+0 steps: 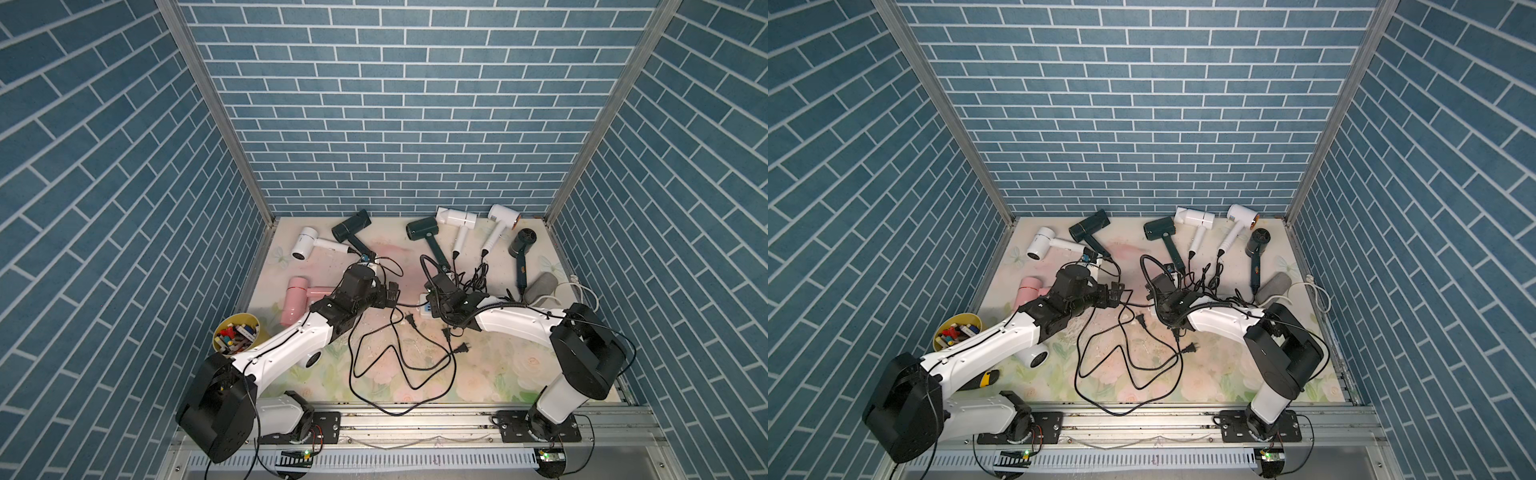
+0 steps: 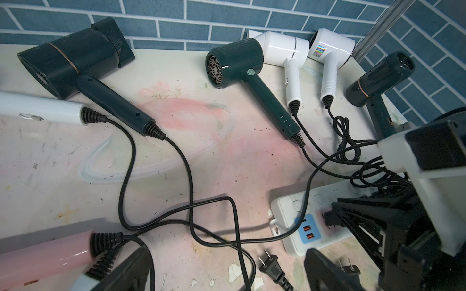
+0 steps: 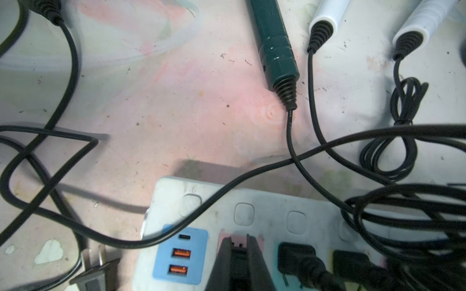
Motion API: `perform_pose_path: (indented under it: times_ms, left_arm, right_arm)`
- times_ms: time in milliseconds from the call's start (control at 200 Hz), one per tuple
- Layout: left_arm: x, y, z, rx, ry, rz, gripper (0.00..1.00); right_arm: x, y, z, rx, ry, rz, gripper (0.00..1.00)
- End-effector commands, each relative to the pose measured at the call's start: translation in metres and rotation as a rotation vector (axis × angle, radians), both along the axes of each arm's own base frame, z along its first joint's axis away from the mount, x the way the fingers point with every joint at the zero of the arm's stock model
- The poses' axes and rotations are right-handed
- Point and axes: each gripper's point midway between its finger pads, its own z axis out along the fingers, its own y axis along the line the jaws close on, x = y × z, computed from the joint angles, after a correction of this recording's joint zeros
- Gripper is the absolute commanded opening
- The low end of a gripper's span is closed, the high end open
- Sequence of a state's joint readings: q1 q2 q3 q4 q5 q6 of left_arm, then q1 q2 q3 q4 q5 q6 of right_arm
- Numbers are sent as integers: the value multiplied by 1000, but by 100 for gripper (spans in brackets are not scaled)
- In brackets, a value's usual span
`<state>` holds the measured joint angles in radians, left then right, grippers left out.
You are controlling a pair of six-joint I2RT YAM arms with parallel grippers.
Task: Charge the blow dryers
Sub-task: Insert the plug into the socket.
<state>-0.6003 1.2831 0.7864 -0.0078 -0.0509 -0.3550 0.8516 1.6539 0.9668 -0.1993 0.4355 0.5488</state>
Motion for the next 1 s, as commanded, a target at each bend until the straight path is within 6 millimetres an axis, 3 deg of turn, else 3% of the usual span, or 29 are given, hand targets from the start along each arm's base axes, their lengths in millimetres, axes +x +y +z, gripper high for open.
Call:
perform_pose_path:
  times_ms: [0, 605, 740, 990]
  left_arm:
    - [0, 2, -4, 2, 1, 1, 99]
    - [0, 3, -3, 2, -6, 7, 100]
    - [0, 3, -4, -3, -8, 7, 99]
    - [-4, 8, 3, -25, -41, 22, 99]
  right_arm:
    - [-32, -36, -36, -129, 174, -50, 0]
    - [-27, -48, -87, -120, 342, -128, 0]
    - [-27, -45, -85, -94, 336, -123, 0]
    - [-15, -22, -72, -22, 298, -65, 0]
